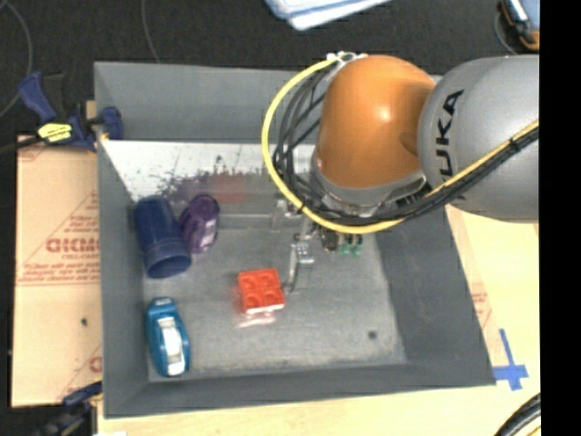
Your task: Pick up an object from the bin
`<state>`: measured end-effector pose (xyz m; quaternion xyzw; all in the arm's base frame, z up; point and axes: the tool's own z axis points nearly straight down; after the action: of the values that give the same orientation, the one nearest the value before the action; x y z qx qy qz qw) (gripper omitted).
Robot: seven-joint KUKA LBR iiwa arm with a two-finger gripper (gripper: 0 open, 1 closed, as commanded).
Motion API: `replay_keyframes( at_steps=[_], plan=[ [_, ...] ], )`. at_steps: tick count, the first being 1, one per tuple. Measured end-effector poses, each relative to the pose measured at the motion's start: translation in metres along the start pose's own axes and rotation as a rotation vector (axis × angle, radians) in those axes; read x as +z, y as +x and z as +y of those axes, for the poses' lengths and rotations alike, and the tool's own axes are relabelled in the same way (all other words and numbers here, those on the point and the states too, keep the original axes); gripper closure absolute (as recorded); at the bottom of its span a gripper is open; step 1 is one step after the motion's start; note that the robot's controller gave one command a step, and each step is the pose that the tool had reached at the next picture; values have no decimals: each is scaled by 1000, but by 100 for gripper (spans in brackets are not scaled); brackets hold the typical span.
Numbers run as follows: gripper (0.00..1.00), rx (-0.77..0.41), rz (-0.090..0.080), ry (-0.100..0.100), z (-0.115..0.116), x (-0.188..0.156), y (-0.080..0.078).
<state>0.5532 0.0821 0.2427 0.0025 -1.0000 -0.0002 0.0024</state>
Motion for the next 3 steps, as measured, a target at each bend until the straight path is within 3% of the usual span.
replay_keyframes(
  at_steps=[1, 2, 3],
  plan=[
    [0, 3, -9, -1, 0, -5, -1],
    [0, -83, 5, 1, -2, 86, -1],
    [0, -146, -7, 1, 0, 87, -8]
  ],
)
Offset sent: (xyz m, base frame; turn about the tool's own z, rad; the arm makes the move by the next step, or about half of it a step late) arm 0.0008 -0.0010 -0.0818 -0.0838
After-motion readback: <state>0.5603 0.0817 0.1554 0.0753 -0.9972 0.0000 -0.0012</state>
